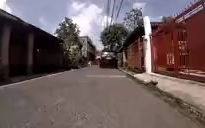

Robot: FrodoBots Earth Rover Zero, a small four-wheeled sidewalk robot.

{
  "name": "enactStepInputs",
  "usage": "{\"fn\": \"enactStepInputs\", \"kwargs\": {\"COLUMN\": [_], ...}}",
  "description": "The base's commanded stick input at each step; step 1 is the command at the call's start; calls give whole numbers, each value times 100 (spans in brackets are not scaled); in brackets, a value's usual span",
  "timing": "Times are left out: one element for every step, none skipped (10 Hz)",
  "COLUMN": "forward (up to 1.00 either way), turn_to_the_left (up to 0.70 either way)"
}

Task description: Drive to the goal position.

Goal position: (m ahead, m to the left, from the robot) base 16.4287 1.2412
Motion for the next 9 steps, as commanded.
{"fn": "enactStepInputs", "kwargs": {"forward": [100, 100, 100, 100, 100, 100, 100, 100, 100], "turn_to_the_left": [0, 0, 0, 0, 0, 0, 0, 0, 0]}}
